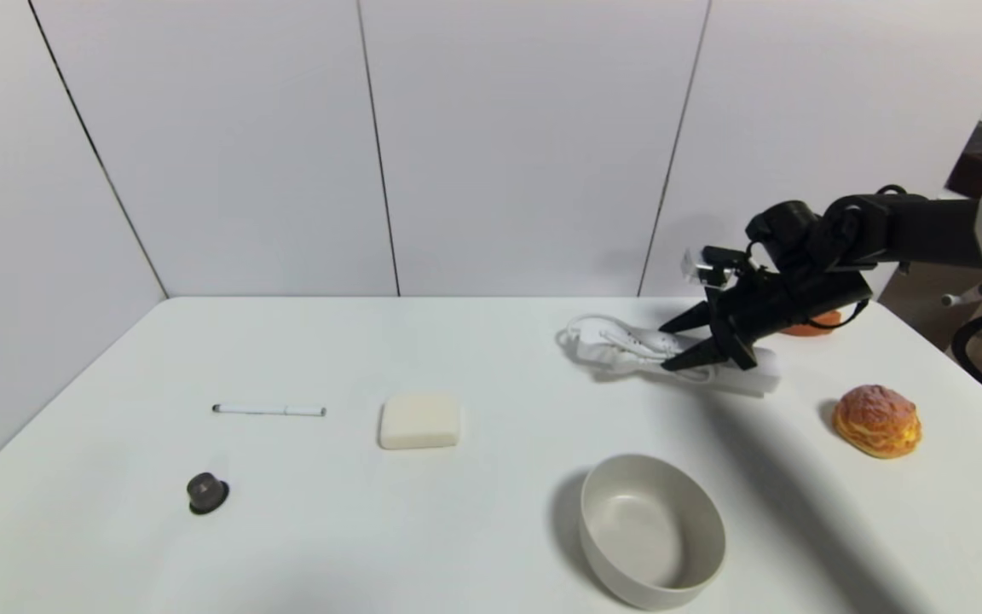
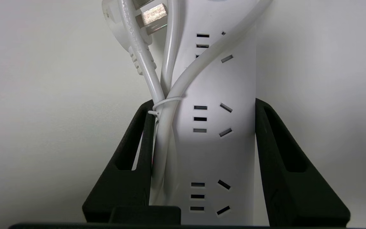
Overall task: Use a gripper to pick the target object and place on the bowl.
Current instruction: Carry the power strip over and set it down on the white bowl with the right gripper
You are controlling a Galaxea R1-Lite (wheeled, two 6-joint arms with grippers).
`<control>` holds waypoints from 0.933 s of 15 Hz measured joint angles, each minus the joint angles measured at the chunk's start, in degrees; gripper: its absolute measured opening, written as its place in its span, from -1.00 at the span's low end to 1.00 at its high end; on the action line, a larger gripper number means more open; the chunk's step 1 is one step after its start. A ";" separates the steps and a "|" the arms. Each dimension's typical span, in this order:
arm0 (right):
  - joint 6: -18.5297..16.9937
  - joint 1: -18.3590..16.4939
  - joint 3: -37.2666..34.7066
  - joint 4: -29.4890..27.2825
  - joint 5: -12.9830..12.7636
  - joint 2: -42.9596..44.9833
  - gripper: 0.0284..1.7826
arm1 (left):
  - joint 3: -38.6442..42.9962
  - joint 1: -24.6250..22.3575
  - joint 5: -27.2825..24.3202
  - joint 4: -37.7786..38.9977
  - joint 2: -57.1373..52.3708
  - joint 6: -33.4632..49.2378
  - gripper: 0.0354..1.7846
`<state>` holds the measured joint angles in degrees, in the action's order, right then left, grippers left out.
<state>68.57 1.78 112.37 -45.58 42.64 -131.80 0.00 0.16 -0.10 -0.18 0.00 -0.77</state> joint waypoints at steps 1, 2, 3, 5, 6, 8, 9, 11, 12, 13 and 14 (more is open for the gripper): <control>0.00 0.06 0.02 0.00 0.02 0.41 0.02 | 0.00 0.00 0.00 0.00 0.00 0.00 0.89; 0.00 0.09 0.04 0.00 0.07 0.72 0.01 | 0.00 0.00 0.00 0.00 0.00 -0.02 0.89; -0.02 0.12 0.04 0.00 0.11 0.96 0.01 | 0.00 0.00 0.00 0.00 0.00 0.00 0.89; -0.05 0.12 0.02 -0.06 0.11 1.51 0.00 | 0.00 0.02 0.00 0.00 0.00 -0.02 0.89; -0.05 0.12 -0.05 -0.39 0.21 1.95 0.00 | 0.00 0.00 0.00 0.00 0.00 0.00 0.89; 0.00 0.12 -0.27 -1.71 0.93 3.47 0.00 | 0.00 0.00 0.00 0.00 0.00 0.00 0.89; 0.00 0.12 -0.50 -2.57 1.48 4.55 0.00 | 0.00 0.00 0.02 0.02 0.00 0.00 0.89; 0.04 0.12 -1.54 -4.13 3.00 7.25 -0.01 | 0.00 0.00 0.00 0.00 0.00 0.00 0.89; 0.15 0.15 -2.54 -4.36 3.61 8.77 -0.01 | 0.00 0.00 0.00 0.00 0.00 -0.02 0.89; 0.26 0.26 -4.00 -4.41 4.13 10.36 -0.01 | 0.00 0.00 0.00 0.00 0.00 0.00 0.89; 0.44 0.43 -5.84 -4.44 4.46 12.13 -0.01 | 0.00 0.00 0.00 0.00 0.00 -0.02 0.89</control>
<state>69.01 2.21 106.53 -50.02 47.10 -119.68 0.00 0.16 -0.10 -0.18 0.00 -0.79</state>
